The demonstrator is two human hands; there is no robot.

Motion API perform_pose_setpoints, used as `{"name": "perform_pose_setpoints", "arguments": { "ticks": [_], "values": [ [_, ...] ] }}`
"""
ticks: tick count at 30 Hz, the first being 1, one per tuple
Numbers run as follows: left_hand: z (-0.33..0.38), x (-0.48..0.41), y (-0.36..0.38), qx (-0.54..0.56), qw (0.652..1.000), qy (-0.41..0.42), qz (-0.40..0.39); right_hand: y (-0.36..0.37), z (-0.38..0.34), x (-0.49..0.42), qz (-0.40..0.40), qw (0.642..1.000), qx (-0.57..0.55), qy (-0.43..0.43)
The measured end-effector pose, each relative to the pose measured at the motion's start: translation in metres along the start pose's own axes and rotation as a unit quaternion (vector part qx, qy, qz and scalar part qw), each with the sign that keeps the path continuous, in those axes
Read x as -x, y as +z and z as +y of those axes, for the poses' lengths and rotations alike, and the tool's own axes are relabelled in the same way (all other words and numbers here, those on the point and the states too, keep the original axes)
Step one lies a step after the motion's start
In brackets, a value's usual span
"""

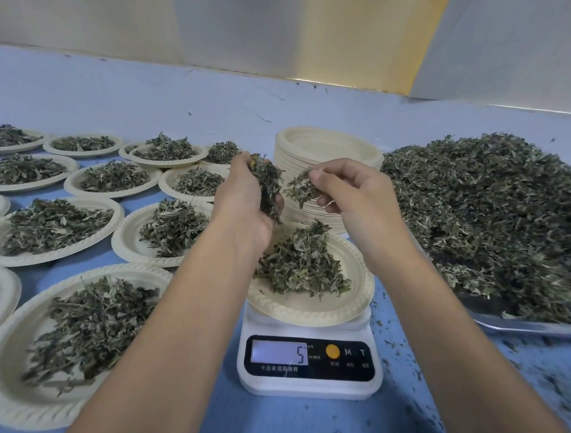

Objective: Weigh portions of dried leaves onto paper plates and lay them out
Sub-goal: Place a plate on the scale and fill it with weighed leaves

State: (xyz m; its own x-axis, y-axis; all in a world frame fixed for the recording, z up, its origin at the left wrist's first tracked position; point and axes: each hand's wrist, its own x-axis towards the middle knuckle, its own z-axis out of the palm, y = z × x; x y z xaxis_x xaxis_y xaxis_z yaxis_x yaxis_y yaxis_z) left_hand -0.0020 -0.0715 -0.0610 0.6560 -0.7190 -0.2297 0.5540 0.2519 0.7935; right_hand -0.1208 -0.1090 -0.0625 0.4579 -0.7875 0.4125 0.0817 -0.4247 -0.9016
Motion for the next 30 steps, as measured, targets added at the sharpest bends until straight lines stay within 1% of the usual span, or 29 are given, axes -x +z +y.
{"name": "perform_pose_setpoints", "arguments": {
  "ticks": [5, 8, 10, 18, 22, 24, 26, 30],
  "values": [
    [0.004, -0.003, -0.005, 0.001, 1.000, 0.013, 0.014, -0.001, 0.004, -0.001, -0.008, 1.000, 0.015, 0.013],
    [0.007, -0.005, -0.007, 0.010, 1.000, 0.017, 0.023, -0.001, 0.009, -0.001, -0.019, 0.996, 0.078, 0.030],
    [0.008, -0.006, -0.008, 0.017, 0.999, 0.020, 0.026, -0.001, 0.012, -0.001, -0.025, 0.994, 0.097, 0.038],
    [0.007, -0.004, -0.005, 0.016, 1.000, 0.023, 0.013, -0.001, 0.010, -0.001, -0.017, 0.995, 0.091, 0.037],
    [0.003, -0.003, -0.001, 0.010, 1.000, 0.025, -0.011, 0.002, 0.008, 0.001, -0.030, 0.996, 0.078, 0.014],
    [0.000, -0.002, 0.001, -0.011, 1.000, 0.013, -0.022, 0.004, 0.006, 0.002, -0.042, 0.997, 0.058, 0.001],
    [-0.003, 0.000, 0.004, -0.033, 0.999, 0.005, -0.017, 0.008, 0.004, 0.004, -0.059, 0.997, 0.043, -0.009],
    [-0.009, 0.006, 0.010, -0.003, 1.000, 0.016, -0.013, 0.014, 0.004, 0.006, -0.066, 0.997, 0.029, -0.013]
  ]
}}
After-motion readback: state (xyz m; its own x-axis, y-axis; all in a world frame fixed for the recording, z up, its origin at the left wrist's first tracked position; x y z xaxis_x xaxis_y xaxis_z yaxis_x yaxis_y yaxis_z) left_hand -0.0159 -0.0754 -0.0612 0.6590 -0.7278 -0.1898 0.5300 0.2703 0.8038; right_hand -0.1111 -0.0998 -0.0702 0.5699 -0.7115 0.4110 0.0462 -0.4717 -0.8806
